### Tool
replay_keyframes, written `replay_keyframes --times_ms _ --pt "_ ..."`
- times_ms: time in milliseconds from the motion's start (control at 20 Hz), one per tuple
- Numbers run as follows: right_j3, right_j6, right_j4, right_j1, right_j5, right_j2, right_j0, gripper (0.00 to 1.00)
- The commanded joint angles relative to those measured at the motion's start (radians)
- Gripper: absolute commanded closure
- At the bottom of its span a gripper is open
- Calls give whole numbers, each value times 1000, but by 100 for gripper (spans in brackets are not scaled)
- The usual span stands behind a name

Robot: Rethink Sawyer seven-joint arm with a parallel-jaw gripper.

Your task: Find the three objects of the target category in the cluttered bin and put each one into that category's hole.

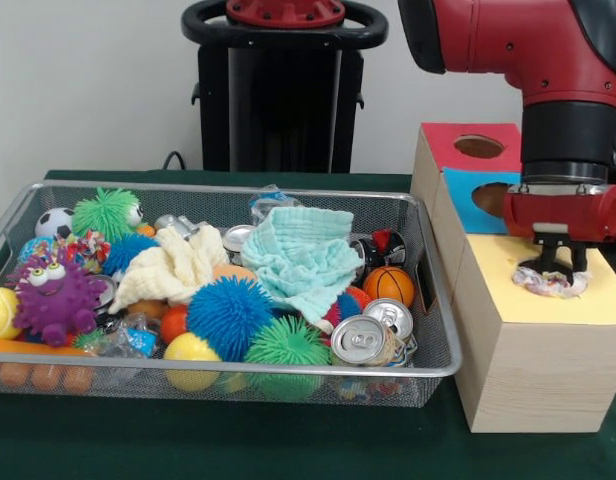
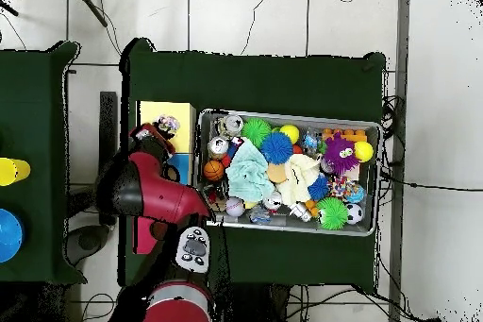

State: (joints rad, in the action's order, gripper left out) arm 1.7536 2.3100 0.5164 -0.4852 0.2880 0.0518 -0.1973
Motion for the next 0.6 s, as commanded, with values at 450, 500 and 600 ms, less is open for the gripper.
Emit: replay_keyframes --times_ms 450,500,600 --pt "-30 46 -68 -112 -673 131 -29 0" --pt "-36 49 -74 -120 -702 137 -30 0" --pt "-64 54 -97 -130 -771 161 -40 0"
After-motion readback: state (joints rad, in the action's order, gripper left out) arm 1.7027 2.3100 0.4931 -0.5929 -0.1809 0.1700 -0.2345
